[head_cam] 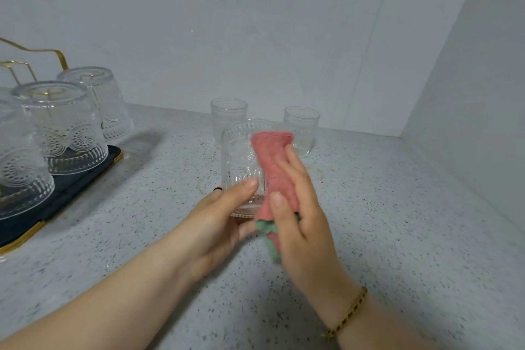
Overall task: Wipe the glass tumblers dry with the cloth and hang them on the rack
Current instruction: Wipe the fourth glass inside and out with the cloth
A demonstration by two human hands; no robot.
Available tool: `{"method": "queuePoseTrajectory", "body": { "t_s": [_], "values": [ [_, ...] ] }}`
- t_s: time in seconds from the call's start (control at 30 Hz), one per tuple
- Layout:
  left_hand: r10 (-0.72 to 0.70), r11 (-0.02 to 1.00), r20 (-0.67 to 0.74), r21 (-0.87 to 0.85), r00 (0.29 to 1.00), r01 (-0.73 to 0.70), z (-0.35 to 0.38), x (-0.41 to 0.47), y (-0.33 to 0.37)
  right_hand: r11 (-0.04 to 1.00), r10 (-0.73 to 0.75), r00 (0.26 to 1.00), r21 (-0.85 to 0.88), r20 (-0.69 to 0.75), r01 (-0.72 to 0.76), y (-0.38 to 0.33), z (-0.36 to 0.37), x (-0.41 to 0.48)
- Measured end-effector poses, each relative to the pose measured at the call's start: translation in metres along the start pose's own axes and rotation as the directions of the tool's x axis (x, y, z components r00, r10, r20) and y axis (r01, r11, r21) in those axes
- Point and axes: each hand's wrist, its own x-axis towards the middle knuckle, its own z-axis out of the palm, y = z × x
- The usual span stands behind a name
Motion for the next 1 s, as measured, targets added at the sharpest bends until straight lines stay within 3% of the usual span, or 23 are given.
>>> {"method": "queuePoseTrajectory", "body": {
  "t_s": [0.1, 0.23, 0.43, 0.5, 0.6, 0.73, 0.87, 1.0],
  "values": [
    [0.015, 1.000, 0.101, -0.025, 0.995, -0.013, -0.003, 0.000, 0.001, 0.967, 0.172, 0.985, 0.197, -0.024, -0.164, -0.002, -0.015, 0.004],
    [0.065, 0.998, 0.123, -0.027, 0.990, -0.062, -0.002, 0.000, 0.005, 0.969, 0.177, 0.984, 0.178, 0.000, -0.174, 0.000, -0.010, 0.000],
    [0.037, 0.996, 0.163, 0.074, 0.986, -0.049, -0.004, 0.000, 0.003, 0.991, -0.091, 0.994, -0.104, -0.062, 0.084, -0.002, -0.001, 0.000],
    [0.011, 0.996, 0.204, 0.081, 0.979, -0.028, -0.002, -0.002, 0.000, 0.998, -0.052, 0.994, -0.043, -0.094, 0.048, -0.003, -0.009, 0.004],
    [0.019, 0.995, 0.220, 0.088, 0.975, -0.039, 0.000, -0.005, -0.002, 0.975, 0.100, 0.991, 0.209, -0.089, -0.079, -0.011, -0.019, 0.006],
    [0.094, 0.973, 0.174, 0.191, 0.980, -0.127, -0.003, -0.003, 0.001, 0.947, 0.237, 0.972, 0.225, 0.002, -0.231, -0.012, -0.011, -0.002],
    [0.084, 0.931, 0.031, 0.354, 0.996, -0.090, -0.008, 0.000, 0.001, 0.961, 0.183, 0.981, 0.222, -0.060, -0.166, -0.010, -0.006, -0.004],
    [0.091, 0.961, -0.020, 0.265, 0.996, -0.083, -0.006, -0.001, 0.001, 0.987, 0.118, 0.982, 0.122, -0.147, -0.100, -0.002, -0.008, -0.002]
  ]
}}
